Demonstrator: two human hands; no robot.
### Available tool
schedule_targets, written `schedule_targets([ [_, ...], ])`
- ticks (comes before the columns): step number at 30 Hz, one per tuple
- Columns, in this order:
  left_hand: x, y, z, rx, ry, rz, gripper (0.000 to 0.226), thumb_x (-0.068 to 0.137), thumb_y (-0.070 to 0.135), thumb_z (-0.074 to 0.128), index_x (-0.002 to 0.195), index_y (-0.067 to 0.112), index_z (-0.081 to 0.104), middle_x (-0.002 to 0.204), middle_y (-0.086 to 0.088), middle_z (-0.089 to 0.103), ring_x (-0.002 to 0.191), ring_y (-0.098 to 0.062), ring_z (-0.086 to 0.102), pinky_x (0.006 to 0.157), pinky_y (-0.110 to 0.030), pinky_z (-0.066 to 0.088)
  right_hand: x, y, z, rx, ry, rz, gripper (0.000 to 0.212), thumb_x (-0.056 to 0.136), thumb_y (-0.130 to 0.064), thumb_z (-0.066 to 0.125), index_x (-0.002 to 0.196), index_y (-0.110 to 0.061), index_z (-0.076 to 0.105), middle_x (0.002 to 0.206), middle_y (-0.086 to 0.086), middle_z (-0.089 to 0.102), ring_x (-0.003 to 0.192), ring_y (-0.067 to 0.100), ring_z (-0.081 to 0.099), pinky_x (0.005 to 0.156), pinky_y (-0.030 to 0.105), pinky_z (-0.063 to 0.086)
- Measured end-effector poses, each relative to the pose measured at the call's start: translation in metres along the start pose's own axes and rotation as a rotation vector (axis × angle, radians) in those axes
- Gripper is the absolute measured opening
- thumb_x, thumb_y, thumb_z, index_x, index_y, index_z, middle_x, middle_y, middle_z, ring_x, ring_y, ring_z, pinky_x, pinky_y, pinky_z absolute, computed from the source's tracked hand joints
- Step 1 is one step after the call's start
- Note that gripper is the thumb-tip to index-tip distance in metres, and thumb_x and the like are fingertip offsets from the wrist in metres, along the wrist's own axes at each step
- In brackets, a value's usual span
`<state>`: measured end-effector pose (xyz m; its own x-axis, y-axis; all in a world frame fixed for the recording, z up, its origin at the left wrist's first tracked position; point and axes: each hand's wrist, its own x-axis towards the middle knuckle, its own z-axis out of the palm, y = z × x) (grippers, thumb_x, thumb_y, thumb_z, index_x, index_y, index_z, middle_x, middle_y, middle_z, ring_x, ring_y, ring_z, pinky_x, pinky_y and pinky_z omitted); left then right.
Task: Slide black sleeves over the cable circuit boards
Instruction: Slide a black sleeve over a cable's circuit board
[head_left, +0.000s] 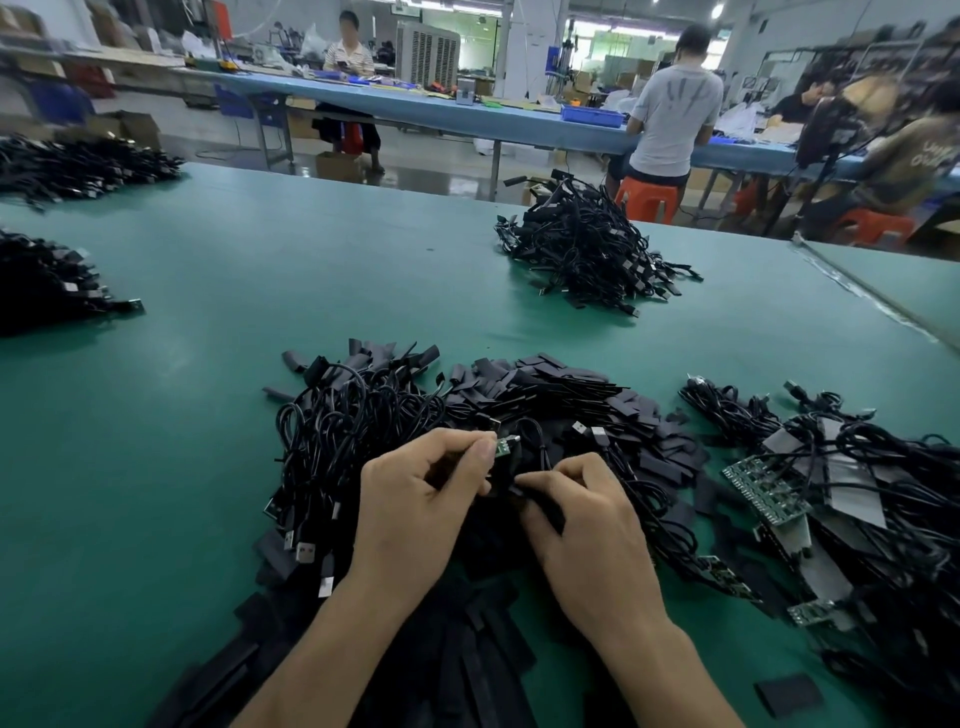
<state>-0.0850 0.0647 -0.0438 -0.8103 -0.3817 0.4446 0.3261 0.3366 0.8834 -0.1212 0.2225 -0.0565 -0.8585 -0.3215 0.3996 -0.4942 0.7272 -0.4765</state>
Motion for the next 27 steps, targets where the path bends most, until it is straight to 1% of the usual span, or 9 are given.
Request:
schedule_targets([
  [3, 0.0, 0.0, 0.002, -0.032, -0.009, -0.027, 0.018, 0.086, 0.011, 0.075, 0.094, 0.027, 0.074, 0.075, 0.009, 0.074, 0.067, -0.008, 0.072, 0.067, -0.021, 0.057, -0.001, 0.002, -0.001, 0.194, 0.09, 0.053, 0.015, 0.083, -0.015, 0.077, 0.095, -0.024, 0.078, 0.088, -0.017, 0.06, 0.083, 0.0, 0.059, 0.072, 0.009, 0.044],
  [5, 0.0, -0.001, 0.003, -0.059, -0.026, -0.04, 0.025, 0.084, 0.006, 0.076, 0.095, 0.028, 0.073, 0.079, 0.009, 0.075, 0.07, -0.009, 0.073, 0.069, -0.021, 0.059, -0.002, 0.006, -0.001, 0.278, 0.12, 0.102, 0.016, 0.082, -0.011, 0.077, 0.089, -0.025, 0.076, 0.081, -0.016, 0.065, 0.08, 0.001, 0.062, 0.07, 0.006, 0.042],
  [8, -0.003, -0.003, 0.003, -0.035, -0.074, -0.03, 0.029, 0.084, 0.005, 0.077, 0.094, 0.033, 0.073, 0.08, 0.012, 0.075, 0.071, -0.006, 0.074, 0.068, -0.016, 0.056, -0.002, 0.009, -0.003, 0.505, 0.14, 0.208, 0.029, 0.085, -0.007, 0.073, 0.091, -0.035, 0.068, 0.077, -0.01, 0.069, 0.069, 0.007, 0.069, 0.066, 0.018, 0.053],
  [11, -0.005, -0.005, 0.003, 0.004, -0.113, -0.025, 0.029, 0.085, 0.007, 0.077, 0.091, 0.035, 0.074, 0.08, 0.016, 0.075, 0.07, -0.004, 0.073, 0.066, -0.013, 0.055, 0.0, 0.01, -0.009, 0.688, 0.131, 0.27, 0.031, 0.086, -0.007, 0.073, 0.092, -0.037, 0.07, 0.071, -0.001, 0.07, 0.063, 0.015, 0.072, 0.061, 0.03, 0.056],
  [13, -0.005, -0.006, 0.003, 0.009, -0.118, -0.023, 0.03, 0.086, 0.007, 0.076, 0.091, 0.036, 0.074, 0.08, 0.015, 0.075, 0.07, -0.003, 0.073, 0.065, -0.013, 0.055, 0.0, 0.011, -0.011, 0.706, 0.107, 0.271, 0.025, 0.084, -0.011, 0.076, 0.092, -0.035, 0.072, 0.067, 0.0, 0.071, 0.064, 0.015, 0.072, 0.062, 0.028, 0.055],
  [16, -0.005, -0.006, 0.001, 0.027, -0.133, -0.002, 0.026, 0.087, 0.008, 0.075, 0.091, 0.034, 0.076, 0.079, 0.013, 0.075, 0.07, -0.005, 0.073, 0.064, -0.02, 0.057, -0.001, 0.011, -0.013, 0.707, 0.078, 0.254, 0.028, 0.082, -0.017, 0.08, 0.098, -0.038, 0.072, 0.064, -0.003, 0.069, 0.062, 0.011, 0.066, 0.062, 0.02, 0.051],
  [19, -0.005, -0.006, 0.001, 0.126, -0.141, 0.076, 0.026, 0.087, 0.005, 0.075, 0.089, 0.031, 0.077, 0.078, 0.014, 0.073, 0.073, -0.009, 0.072, 0.064, -0.026, 0.057, -0.001, 0.008, -0.016, 0.736, 0.142, 0.217, 0.027, 0.076, -0.021, 0.084, 0.094, -0.038, 0.073, 0.07, -0.003, 0.068, 0.062, 0.012, 0.063, 0.061, 0.018, 0.051],
  [24, -0.007, -0.002, 0.003, 0.194, -0.162, 0.137, 0.021, 0.083, 0.004, 0.073, 0.091, 0.022, 0.08, 0.081, 0.015, 0.073, 0.076, -0.002, 0.069, 0.065, -0.015, 0.053, -0.001, -0.001, -0.02, 0.887, 0.178, 0.121, 0.013, 0.078, -0.023, 0.073, 0.087, -0.03, 0.078, 0.077, -0.002, 0.074, 0.066, 0.006, 0.066, 0.062, 0.014, 0.051],
  [27, -0.008, 0.001, 0.002, 0.143, -0.163, 0.08, 0.016, 0.082, 0.015, 0.069, 0.09, 0.023, 0.08, 0.074, 0.017, 0.072, 0.067, -0.002, 0.068, 0.061, -0.012, 0.05, -0.003, -0.003, -0.018, 0.876, 0.123, 0.093, 0.027, 0.085, -0.009, 0.071, 0.091, -0.034, 0.078, 0.078, -0.002, 0.075, 0.067, 0.008, 0.068, 0.064, 0.015, 0.052],
])
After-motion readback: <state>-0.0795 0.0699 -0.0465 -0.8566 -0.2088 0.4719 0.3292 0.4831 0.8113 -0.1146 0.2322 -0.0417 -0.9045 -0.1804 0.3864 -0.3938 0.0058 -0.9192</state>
